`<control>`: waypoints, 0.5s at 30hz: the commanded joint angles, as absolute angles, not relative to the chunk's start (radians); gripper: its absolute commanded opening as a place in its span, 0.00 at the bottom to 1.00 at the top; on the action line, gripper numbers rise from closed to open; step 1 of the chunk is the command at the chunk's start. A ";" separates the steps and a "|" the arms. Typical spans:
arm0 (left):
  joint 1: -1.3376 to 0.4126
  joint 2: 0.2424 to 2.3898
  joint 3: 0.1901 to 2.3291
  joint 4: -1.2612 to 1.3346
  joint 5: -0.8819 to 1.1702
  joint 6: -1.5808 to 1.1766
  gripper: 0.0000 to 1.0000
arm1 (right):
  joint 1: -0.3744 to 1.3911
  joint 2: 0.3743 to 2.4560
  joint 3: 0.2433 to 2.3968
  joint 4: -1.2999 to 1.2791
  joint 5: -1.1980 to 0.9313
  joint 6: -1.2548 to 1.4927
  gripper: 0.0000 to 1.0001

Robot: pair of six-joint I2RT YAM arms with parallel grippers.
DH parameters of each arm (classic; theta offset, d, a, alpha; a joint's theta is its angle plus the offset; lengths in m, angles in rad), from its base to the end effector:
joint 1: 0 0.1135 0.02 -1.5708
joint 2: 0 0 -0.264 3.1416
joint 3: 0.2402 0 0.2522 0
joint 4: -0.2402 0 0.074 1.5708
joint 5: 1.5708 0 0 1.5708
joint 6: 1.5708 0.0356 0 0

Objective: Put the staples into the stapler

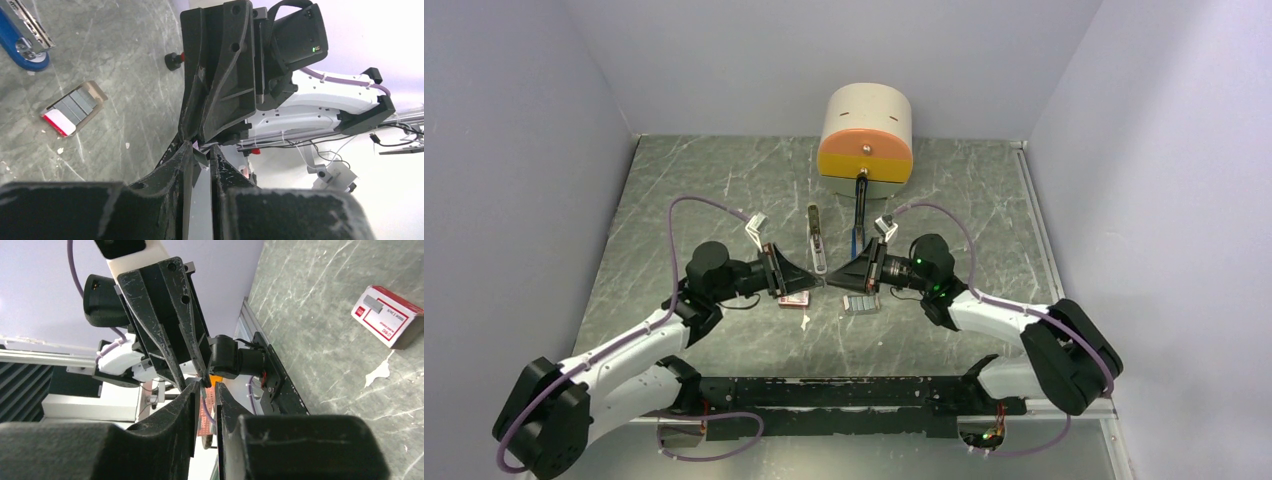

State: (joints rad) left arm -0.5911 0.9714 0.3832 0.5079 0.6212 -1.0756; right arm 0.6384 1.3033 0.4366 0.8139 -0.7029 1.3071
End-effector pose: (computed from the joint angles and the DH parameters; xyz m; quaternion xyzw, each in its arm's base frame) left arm 0.1635 -0.1347 0.2372 0.0334 0.7290 -0.6290 0.2679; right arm 0.1915 0.1708 0.2149 -0.0003 0.7212 0.6746 0.1574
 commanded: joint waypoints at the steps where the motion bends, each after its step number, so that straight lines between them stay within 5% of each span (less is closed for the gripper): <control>1: -0.598 0.937 0.401 0.421 0.573 -1.016 0.20 | 0.620 1.267 0.430 0.762 -0.673 1.278 0.23; 15: -0.602 0.984 0.561 -0.250 0.269 -0.741 0.22 | 0.604 1.193 0.486 0.350 -0.517 1.032 0.26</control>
